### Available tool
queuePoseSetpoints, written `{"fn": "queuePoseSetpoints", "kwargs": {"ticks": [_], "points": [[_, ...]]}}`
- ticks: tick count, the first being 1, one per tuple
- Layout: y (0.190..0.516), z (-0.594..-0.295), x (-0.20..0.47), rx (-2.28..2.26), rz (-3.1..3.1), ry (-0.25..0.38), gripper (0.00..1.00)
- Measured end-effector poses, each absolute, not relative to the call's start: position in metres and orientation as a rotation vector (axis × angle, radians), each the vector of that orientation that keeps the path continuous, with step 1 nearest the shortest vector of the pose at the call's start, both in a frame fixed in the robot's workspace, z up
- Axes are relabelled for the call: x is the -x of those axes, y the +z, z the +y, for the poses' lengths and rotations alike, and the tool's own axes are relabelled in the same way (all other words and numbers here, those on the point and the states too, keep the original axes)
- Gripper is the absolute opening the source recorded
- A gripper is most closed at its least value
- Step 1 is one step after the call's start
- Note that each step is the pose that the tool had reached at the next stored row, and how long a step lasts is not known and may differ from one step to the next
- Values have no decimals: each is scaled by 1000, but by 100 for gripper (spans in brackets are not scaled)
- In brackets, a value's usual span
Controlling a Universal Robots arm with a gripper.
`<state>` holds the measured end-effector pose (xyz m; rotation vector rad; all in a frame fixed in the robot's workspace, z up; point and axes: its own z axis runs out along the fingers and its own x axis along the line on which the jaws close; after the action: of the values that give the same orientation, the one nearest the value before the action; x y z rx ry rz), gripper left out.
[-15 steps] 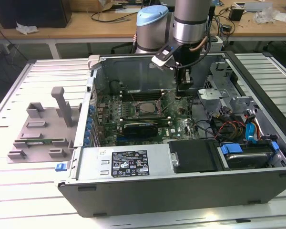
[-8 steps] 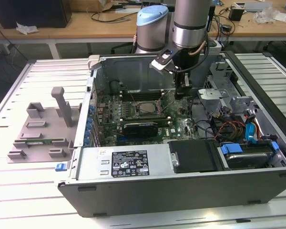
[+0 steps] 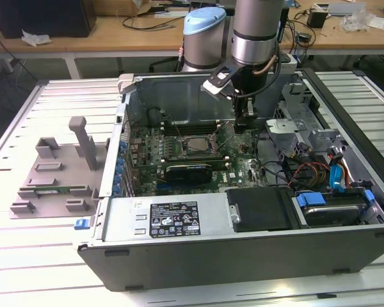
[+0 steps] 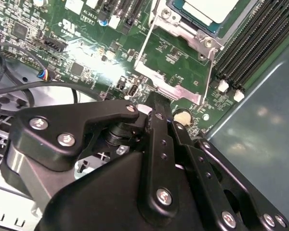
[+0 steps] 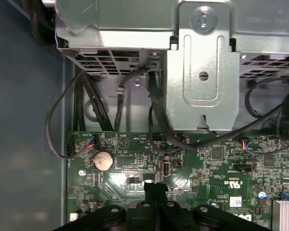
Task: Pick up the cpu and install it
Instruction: 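Close the cpu cover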
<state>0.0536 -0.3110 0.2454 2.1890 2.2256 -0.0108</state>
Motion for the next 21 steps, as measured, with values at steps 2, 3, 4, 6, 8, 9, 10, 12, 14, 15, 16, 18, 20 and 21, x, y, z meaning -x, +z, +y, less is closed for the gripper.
{"fn": "queuePoseSetpoints", "kwargs": {"ticks": [2, 3, 4, 6, 8, 9, 10, 12, 14, 15, 16, 18, 20, 21], "points": [[244, -308, -53, -2189, 2226, -11, 11], [244, -306, -53, -2189, 2226, -11, 11], [244, -304, -52, -2189, 2226, -11, 11], [243, -303, -50, -2189, 2225, -11, 11], [243, -303, -48, -2189, 2225, -11, 11], [243, -303, -47, -2189, 2226, -11, 11], [243, -304, -45, -2189, 2225, -11, 11], [243, -304, -43, -2189, 2225, -11, 11], [243, -304, -39, -2189, 2225, -11, 11], [243, -304, -37, -2188, 2225, -11, 11], [243, -304, -34, -2188, 2225, -10, 11], [243, -304, -25, -2187, 2224, -7, 11], [243, -304, -19, -2186, 2223, -5, 11], [243, -304, -16, -2186, 2222, -5, 11]]}}
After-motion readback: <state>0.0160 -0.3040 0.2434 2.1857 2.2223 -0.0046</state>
